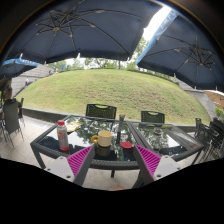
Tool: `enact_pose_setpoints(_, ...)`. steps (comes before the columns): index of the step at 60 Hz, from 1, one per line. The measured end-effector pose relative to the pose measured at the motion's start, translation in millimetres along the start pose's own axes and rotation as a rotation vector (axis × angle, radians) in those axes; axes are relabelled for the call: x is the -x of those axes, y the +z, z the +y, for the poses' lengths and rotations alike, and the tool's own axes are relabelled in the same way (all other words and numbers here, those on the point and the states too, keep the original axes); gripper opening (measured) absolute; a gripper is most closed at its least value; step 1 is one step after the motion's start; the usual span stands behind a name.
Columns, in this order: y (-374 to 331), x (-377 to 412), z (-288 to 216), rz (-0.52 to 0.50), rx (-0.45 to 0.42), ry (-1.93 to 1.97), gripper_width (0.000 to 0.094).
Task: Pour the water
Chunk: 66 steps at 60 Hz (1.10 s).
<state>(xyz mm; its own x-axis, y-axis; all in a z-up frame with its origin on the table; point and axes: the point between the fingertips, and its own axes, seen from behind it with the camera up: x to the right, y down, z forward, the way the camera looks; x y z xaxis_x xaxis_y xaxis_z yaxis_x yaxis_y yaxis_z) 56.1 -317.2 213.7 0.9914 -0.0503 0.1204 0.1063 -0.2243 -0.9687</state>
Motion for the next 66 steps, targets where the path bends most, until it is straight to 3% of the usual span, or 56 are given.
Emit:
enact_pose_setpoints(10,3,4,6,0.019,0.009,-0.023,0.084)
enact_pose_setpoints(21,17,36,22,-0.051,0.041,-0.002,0.0839)
enact_pose_setpoints(31,44,95,54,-0.176,0.106,0.011,0.0839)
enact_pose_setpoints(41,90,193,62,-0.368,0.123,0.0,0.0824)
enact_pose_setpoints(49,144,261,66,-0.446,0.148,0.024,0.0832)
enact_pose_setpoints(54,184,289,67,-0.452,0.147,0.033,0.0833)
enact_pose_setpoints(63,249,300,67,-0.359,0.118,0.049,0.0825)
enact_pose_setpoints(66,262,304,65,-0.356,0.107,0.075,0.0714)
